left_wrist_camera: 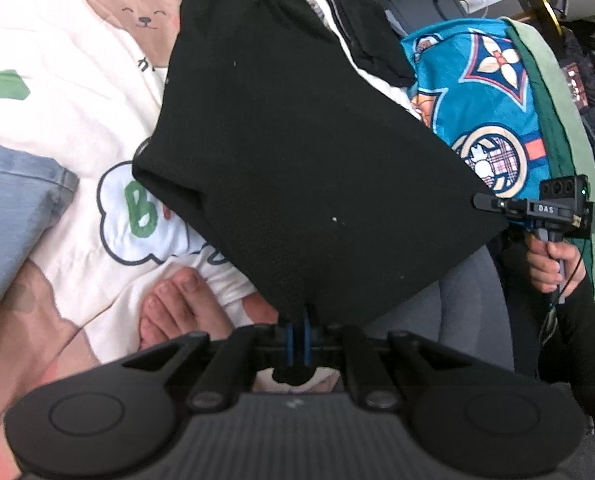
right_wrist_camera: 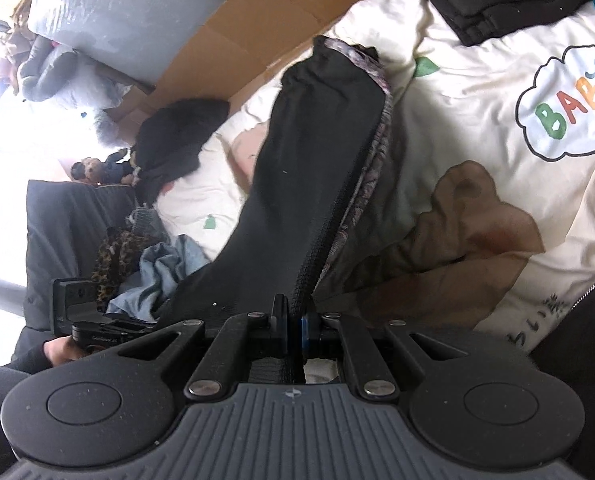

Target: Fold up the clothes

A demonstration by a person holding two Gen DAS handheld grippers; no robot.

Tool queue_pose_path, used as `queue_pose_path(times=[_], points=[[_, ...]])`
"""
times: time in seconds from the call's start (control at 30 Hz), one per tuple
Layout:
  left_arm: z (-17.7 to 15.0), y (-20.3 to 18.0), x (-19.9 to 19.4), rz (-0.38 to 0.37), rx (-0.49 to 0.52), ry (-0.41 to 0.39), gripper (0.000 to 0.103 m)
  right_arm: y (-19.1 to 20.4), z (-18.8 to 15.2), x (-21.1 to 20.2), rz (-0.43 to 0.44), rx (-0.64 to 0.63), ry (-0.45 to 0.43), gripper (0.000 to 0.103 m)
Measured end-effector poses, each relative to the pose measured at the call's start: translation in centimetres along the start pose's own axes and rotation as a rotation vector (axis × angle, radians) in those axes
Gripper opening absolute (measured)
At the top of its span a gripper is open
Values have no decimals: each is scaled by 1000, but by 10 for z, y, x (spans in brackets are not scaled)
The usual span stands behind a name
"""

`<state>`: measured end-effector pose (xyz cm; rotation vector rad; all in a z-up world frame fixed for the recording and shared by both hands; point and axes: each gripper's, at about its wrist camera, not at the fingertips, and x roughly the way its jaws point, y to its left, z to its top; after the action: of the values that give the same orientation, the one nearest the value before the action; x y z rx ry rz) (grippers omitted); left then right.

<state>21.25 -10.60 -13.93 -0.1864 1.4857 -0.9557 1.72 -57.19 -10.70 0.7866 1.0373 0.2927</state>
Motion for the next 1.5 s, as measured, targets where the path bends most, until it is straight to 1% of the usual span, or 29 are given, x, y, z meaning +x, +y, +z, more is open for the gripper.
queue_pose_path(times=[0.17,0.27,0.4,0.57,0.67,0.8,0.9,1.0,1.13,1.27,1.5], points=[[-4,0,-21,11,16,-7,5,21,-12,0,2,-11,19,4],[-6,-1,-34,25,24,-15,5,30,-20,3,9,3,32,4],[-9,0,-50,37,30,-24,5,39,-30,7,8,9,69,4],[-13,-2,-64,32,33,-18,5,48,-42,7,3,9,129,4],[-13,-4,-65,25,33,-12,5,50,-43,3,4,19,130,4],[-8,-2,-57,16,26,-17,5,43,-38,0,13,46,102,4],[2,1,-50,13,21,-31,5,33,-33,5,20,69,78,4],[16,5,-45,17,16,-50,5,18,-24,13,27,113,47,4],[41,16,-42,15,-14,-102,5,2,-6,24,55,164,-4,4],[60,21,-42,23,-13,-135,5,-11,12,32,74,211,-55,4],[95,30,-31,26,-39,-194,5,-37,39,53,75,294,-166,4]])
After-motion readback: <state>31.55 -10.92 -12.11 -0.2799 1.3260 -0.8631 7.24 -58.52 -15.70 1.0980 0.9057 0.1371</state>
